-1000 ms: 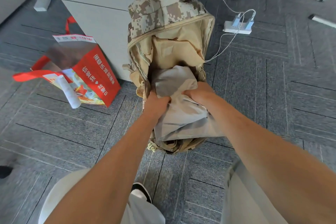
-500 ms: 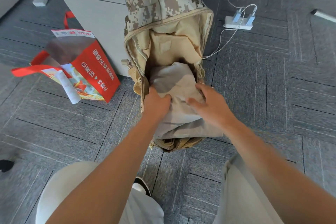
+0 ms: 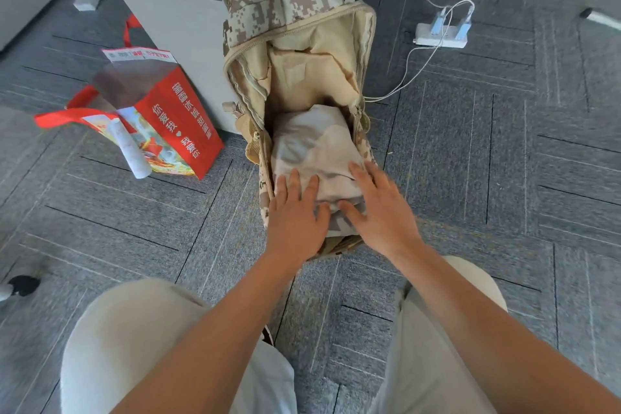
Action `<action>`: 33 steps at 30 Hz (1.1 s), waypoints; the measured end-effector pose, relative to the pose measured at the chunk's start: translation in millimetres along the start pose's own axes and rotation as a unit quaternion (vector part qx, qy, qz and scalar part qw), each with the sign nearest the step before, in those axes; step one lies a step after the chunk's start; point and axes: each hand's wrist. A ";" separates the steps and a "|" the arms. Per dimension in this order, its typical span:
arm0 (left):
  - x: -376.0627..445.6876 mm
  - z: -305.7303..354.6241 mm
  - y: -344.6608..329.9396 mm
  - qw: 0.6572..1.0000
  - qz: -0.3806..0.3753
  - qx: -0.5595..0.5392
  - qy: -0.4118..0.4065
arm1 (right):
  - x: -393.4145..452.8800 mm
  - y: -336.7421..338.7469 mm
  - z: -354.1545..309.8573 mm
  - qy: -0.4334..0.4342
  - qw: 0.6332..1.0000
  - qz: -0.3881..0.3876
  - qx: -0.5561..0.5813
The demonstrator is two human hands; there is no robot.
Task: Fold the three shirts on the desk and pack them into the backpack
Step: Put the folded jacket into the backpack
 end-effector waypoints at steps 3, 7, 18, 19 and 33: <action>4.4 -0.3 1.0 1.000 -0.014 -0.010 -0.002 | 8.7 6.0 6.2 0.062 0.998 -0.033 -0.002; 31.4 -2.9 17.5 0.994 0.087 -0.052 -0.028 | 30.6 20.9 13.4 0.106 0.991 -0.063 0.043; 116.6 -23.3 -3.9 0.998 -0.025 0.039 -0.036 | 98.5 7.7 0.1 0.076 0.968 -0.114 -0.209; 119.3 -24.1 -7.5 0.998 -0.030 0.049 -0.035 | 98.4 4.2 0.3 0.079 0.967 -0.111 -0.214; 153.3 -32.6 -36.2 0.988 -0.055 0.132 -0.051 | 121.0 -22.8 16.1 0.107 0.948 -0.089 -0.287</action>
Point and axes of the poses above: each hand's wrist, its own x-axis towards the middle knuckle, its own y-axis out of the back of the hand, z = x × y, and after that the axes turned 4 degrees about x, right-handed
